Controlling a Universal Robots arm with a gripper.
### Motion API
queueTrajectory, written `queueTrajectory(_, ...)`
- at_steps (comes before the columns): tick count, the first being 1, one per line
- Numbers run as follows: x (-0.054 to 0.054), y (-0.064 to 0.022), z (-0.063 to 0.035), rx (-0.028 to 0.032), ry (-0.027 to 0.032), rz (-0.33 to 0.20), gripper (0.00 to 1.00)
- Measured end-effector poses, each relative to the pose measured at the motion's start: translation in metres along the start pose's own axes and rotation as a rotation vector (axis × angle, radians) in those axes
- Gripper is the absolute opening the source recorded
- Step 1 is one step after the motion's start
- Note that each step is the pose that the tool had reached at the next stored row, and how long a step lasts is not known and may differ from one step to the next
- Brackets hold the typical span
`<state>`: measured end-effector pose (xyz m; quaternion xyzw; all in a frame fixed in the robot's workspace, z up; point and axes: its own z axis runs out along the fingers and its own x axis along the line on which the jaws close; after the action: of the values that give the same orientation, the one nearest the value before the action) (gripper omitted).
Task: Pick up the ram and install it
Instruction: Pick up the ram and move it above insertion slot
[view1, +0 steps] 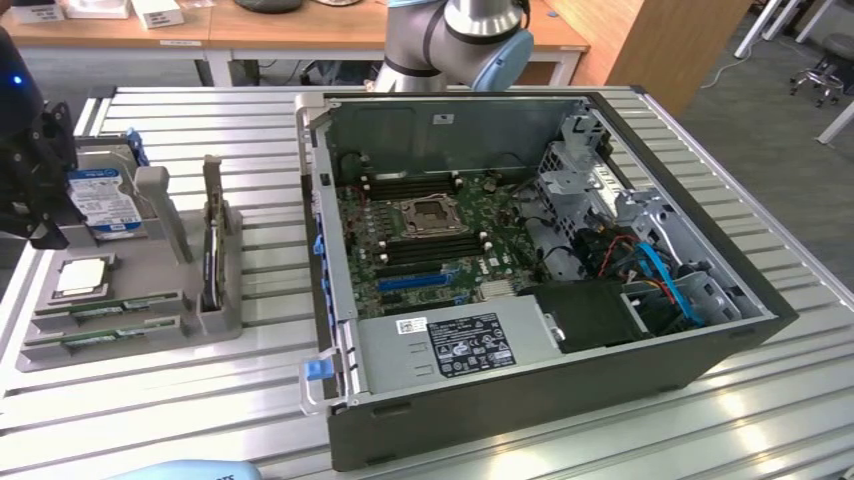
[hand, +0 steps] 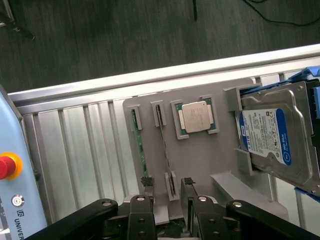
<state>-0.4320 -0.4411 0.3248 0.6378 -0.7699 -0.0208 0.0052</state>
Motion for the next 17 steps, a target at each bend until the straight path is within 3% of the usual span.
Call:
queueTrajectory(12,0.0000,-0.0003,0.0044,-0.0004,0.0005,-0.012,0.35)
queueTrajectory(17,0.0001,-0.0004,0.0044,-0.0012,0.0021,-0.055,0.35)
